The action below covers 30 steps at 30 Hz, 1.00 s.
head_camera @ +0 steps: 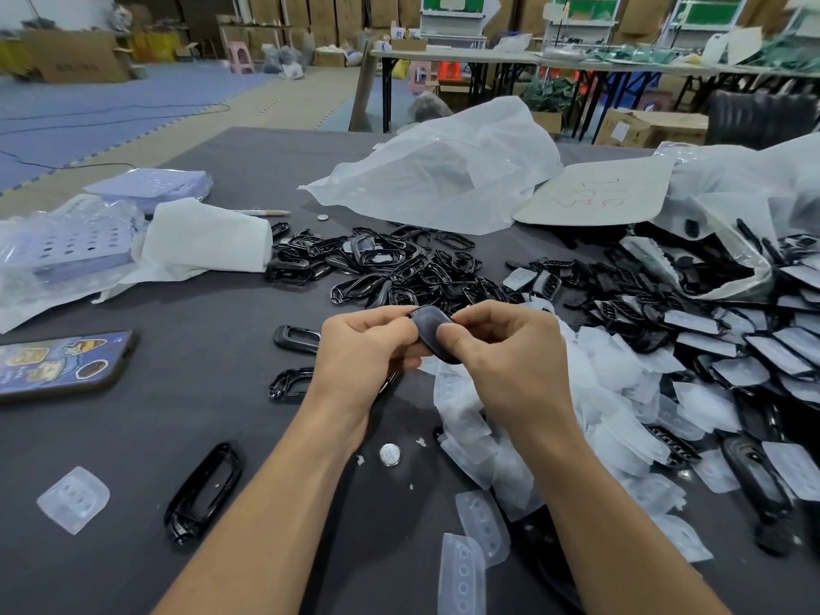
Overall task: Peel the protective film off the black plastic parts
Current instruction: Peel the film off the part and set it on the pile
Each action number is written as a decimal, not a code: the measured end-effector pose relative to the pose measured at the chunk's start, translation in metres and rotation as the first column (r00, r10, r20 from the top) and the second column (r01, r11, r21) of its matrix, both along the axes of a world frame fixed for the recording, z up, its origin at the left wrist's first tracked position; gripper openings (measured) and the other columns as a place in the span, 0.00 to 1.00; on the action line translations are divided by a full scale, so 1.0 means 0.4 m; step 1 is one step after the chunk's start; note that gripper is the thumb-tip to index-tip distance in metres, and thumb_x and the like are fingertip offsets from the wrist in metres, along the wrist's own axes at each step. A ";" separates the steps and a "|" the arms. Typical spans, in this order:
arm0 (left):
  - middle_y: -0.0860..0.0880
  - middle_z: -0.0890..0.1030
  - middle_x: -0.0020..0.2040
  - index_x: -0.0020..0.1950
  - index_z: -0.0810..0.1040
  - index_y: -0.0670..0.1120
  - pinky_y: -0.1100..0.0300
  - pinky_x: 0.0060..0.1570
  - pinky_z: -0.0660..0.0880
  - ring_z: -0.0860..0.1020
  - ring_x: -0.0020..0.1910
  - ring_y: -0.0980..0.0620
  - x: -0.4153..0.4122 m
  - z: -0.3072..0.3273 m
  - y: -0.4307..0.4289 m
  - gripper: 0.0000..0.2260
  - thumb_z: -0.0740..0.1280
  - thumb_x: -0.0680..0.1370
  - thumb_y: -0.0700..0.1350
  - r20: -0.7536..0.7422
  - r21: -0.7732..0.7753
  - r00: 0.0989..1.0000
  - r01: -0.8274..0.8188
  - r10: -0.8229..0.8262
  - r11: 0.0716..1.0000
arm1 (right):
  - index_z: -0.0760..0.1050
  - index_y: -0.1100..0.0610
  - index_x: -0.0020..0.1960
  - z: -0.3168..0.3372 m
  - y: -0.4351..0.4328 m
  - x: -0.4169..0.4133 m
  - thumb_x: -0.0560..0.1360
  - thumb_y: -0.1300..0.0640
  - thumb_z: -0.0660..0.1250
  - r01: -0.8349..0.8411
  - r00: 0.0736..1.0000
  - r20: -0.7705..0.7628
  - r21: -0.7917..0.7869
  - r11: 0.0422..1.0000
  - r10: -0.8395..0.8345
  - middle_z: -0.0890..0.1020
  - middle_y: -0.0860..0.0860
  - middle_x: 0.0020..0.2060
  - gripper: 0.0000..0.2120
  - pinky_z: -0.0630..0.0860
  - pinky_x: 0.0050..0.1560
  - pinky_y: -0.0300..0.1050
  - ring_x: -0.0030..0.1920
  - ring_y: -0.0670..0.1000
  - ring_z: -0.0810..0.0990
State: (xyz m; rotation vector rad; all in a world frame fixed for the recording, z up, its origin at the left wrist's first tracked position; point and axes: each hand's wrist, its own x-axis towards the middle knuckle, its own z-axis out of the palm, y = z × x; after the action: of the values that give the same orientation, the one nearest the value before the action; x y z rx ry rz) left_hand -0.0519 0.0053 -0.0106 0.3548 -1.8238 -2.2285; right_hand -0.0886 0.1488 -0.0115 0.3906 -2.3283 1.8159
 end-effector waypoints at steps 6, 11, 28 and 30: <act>0.40 0.87 0.39 0.43 0.89 0.43 0.63 0.36 0.79 0.82 0.35 0.50 -0.004 -0.007 0.001 0.06 0.73 0.76 0.35 0.016 -0.036 0.998 -0.054 0.054 0.998 | 0.85 0.50 0.38 0.000 0.003 -0.003 0.70 0.59 0.78 -0.025 0.999 0.031 -0.030 0.999 0.026 0.86 0.48 0.32 0.06 0.85 0.45 0.56 0.36 0.50 0.87; 0.41 0.87 0.38 0.40 0.89 0.47 0.63 0.36 0.79 0.82 0.34 0.50 -0.003 -0.006 0.001 0.10 0.73 0.75 0.34 0.014 -0.051 0.999 -0.046 0.047 0.998 | 0.85 0.49 0.38 0.001 0.002 -0.004 0.69 0.59 0.78 -0.053 0.998 0.039 -0.040 0.998 0.054 0.86 0.48 0.32 0.06 0.85 0.43 0.50 0.36 0.49 0.87; 0.41 0.86 0.35 0.41 0.89 0.44 0.62 0.32 0.77 0.80 0.30 0.51 -0.009 -0.017 0.003 0.07 0.74 0.75 0.35 0.006 -0.072 0.997 -0.077 0.077 0.994 | 0.85 0.50 0.38 -0.002 -0.007 -0.003 0.72 0.61 0.75 -0.029 0.998 0.058 -0.046 0.999 0.031 0.86 0.48 0.32 0.08 0.84 0.42 0.48 0.36 0.51 0.86; 0.41 0.86 0.34 0.39 0.89 0.45 0.62 0.31 0.77 0.81 0.30 0.50 -0.008 -0.016 0.006 0.09 0.74 0.75 0.34 -0.003 -0.086 0.996 -0.090 0.090 0.992 | 0.85 0.49 0.38 -0.003 -0.009 -0.004 0.73 0.61 0.75 -0.032 0.998 0.061 -0.048 0.998 0.035 0.86 0.48 0.32 0.08 0.83 0.41 0.47 0.36 0.50 0.85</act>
State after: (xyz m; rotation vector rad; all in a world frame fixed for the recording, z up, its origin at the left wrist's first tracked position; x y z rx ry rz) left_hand -0.0550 0.0075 -0.0169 0.4132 -1.8584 -2.0834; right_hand -0.0901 0.1453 -0.0128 0.3737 -2.3276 1.9214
